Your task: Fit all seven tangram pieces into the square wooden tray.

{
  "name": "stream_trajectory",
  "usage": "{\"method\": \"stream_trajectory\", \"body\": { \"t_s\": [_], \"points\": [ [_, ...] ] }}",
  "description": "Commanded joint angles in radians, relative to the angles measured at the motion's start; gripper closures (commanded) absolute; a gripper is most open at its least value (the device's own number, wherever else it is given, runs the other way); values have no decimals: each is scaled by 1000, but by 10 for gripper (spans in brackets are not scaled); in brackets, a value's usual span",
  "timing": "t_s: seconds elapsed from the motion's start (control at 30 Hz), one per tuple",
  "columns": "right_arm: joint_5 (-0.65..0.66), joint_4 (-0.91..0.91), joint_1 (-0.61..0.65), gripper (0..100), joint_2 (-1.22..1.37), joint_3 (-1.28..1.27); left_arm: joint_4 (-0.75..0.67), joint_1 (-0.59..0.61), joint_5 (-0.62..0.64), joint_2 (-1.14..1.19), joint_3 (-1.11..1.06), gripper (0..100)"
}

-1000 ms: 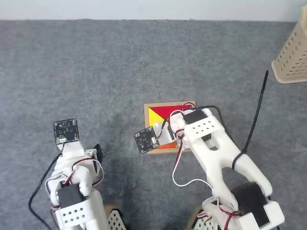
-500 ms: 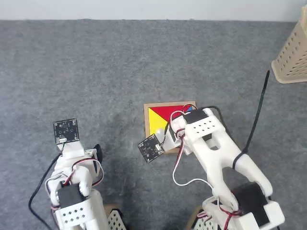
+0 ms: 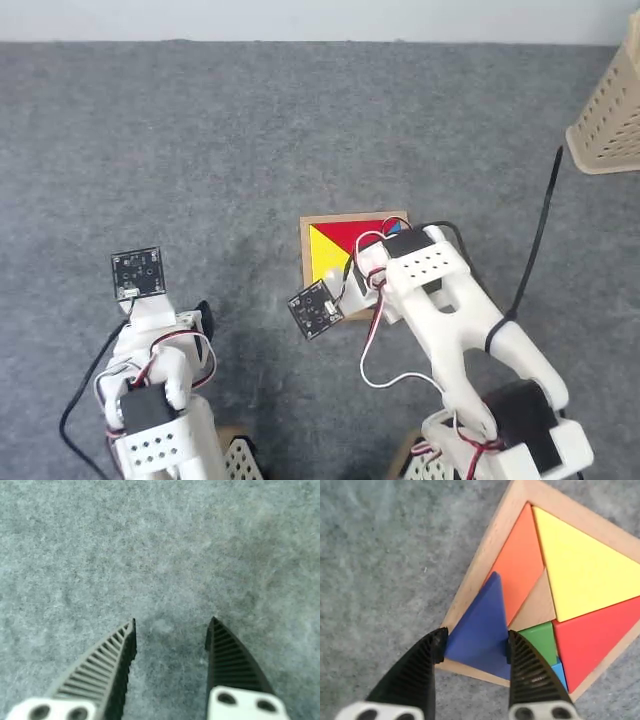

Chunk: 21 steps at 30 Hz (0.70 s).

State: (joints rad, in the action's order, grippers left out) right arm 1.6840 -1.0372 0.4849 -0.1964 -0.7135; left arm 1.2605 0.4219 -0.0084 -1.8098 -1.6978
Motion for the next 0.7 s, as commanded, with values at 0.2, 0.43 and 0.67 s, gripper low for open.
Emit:
{"method": "stream_trajectory", "body": {
  "t_s": [0.2,0.43,0.67],
  "points": [
    [18,-12,-87,931,-71,9,5,-3,-5,-14,13,784],
    [17,-7,-85,928,-71,11,5,-3,-5,-14,13,784],
    [17,-15,-73,925,-65,11,5,-3,-5,-14,13,784]
  ]
}}
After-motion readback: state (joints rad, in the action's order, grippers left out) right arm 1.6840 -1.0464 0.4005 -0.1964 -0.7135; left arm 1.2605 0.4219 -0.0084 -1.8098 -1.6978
